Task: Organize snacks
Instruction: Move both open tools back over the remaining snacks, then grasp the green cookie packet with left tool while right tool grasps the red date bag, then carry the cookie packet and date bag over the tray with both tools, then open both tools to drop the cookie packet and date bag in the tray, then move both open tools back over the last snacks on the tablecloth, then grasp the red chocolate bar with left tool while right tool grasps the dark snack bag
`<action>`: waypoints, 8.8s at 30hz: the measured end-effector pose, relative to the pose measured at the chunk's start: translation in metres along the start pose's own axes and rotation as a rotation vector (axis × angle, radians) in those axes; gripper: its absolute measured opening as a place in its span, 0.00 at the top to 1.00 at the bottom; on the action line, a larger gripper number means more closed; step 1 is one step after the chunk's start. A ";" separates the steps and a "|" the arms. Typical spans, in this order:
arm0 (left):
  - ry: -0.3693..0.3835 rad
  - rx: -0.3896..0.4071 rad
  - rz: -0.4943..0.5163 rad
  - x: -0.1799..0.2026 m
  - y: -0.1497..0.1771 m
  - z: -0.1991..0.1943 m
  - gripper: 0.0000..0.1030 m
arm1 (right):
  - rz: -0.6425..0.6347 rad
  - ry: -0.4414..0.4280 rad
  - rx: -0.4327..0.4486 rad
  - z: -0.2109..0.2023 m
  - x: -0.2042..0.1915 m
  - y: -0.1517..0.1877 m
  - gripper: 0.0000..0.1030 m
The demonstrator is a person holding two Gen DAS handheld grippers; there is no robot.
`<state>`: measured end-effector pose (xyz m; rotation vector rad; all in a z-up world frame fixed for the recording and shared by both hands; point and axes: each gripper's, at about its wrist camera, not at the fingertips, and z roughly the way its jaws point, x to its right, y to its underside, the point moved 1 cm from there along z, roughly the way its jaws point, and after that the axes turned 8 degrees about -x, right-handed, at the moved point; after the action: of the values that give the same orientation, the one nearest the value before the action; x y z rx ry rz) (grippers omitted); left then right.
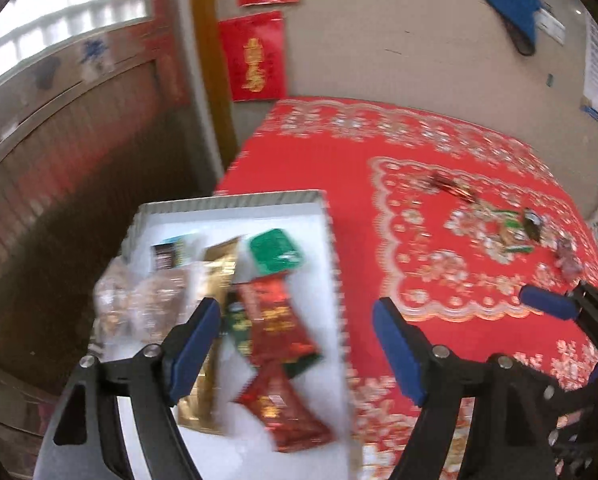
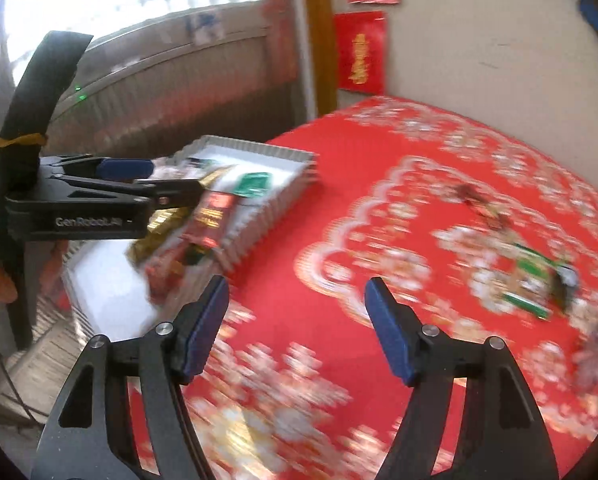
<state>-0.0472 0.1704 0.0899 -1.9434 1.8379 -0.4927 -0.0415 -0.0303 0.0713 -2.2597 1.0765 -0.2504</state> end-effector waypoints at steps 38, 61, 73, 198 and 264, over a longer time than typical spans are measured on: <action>0.185 -0.259 0.210 0.296 -0.097 0.133 0.22 | 0.379 0.209 0.041 -0.110 0.220 0.116 0.31; 0.166 -0.274 0.224 0.290 -0.093 0.147 0.22 | 0.366 0.285 -0.121 -0.049 0.261 0.067 0.31; 0.158 -0.223 0.282 0.292 -0.085 0.139 0.48 | 0.355 0.252 -0.167 -0.016 0.269 0.079 0.57; -0.194 -0.019 -0.244 -0.105 0.053 0.013 0.22 | -0.110 -0.270 -0.078 0.051 -0.107 -0.031 0.40; 0.138 -0.260 0.315 0.202 -0.150 0.182 0.29 | 0.527 0.001 -0.093 0.006 0.292 -0.020 0.30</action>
<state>0.1884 -0.0142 0.0078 -1.7587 2.3452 -0.3050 0.1635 -0.2381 0.0530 -1.9612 1.6596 0.0197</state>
